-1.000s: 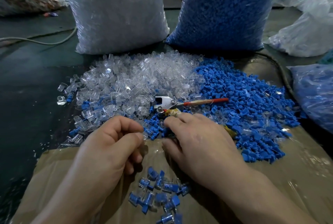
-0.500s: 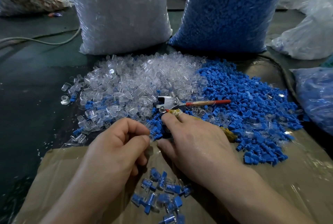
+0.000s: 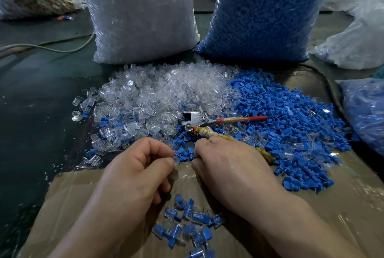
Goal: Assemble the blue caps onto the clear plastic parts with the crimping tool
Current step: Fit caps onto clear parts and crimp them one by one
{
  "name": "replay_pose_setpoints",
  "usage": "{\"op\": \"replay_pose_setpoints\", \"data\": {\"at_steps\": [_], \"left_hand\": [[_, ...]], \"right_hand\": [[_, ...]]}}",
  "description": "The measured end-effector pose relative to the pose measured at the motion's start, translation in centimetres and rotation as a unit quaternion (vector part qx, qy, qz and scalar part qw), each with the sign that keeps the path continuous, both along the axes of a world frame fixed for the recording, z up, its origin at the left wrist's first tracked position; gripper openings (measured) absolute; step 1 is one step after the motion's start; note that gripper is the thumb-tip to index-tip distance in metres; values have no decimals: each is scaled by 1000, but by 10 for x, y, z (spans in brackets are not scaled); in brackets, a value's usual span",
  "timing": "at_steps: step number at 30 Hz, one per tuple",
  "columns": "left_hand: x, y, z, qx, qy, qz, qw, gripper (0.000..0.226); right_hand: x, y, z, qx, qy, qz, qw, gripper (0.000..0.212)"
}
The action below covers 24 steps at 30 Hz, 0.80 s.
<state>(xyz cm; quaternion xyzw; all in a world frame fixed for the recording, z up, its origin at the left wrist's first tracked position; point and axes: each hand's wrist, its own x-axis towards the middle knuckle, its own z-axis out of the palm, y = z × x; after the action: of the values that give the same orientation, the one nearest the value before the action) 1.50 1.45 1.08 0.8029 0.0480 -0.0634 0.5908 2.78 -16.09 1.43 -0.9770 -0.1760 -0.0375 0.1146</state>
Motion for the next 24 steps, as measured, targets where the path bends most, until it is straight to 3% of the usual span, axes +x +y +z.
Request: {"op": "replay_pose_setpoints", "data": {"at_steps": [5,9,14,17,24], "left_hand": [[0,0,-1,2,-4,-3,1000,20],[-1,-1,1,-4,-11,4,1000,23],[-2,-3,1,-41,-31,15,999,18],[-3,-7,-2,-70,-36,22,997,18],[-6,-10,-2,-108,-49,-16,993,11]], "right_hand": [[-3,-8,3,60,-3,-16,998,16],[-7,-14,6,178,30,-58,982,2],[-9,-21,11,400,109,-78,906,18],[-14,-13,16,404,103,-24,908,18],[-16,-2,12,310,6,25,950,15]]}}
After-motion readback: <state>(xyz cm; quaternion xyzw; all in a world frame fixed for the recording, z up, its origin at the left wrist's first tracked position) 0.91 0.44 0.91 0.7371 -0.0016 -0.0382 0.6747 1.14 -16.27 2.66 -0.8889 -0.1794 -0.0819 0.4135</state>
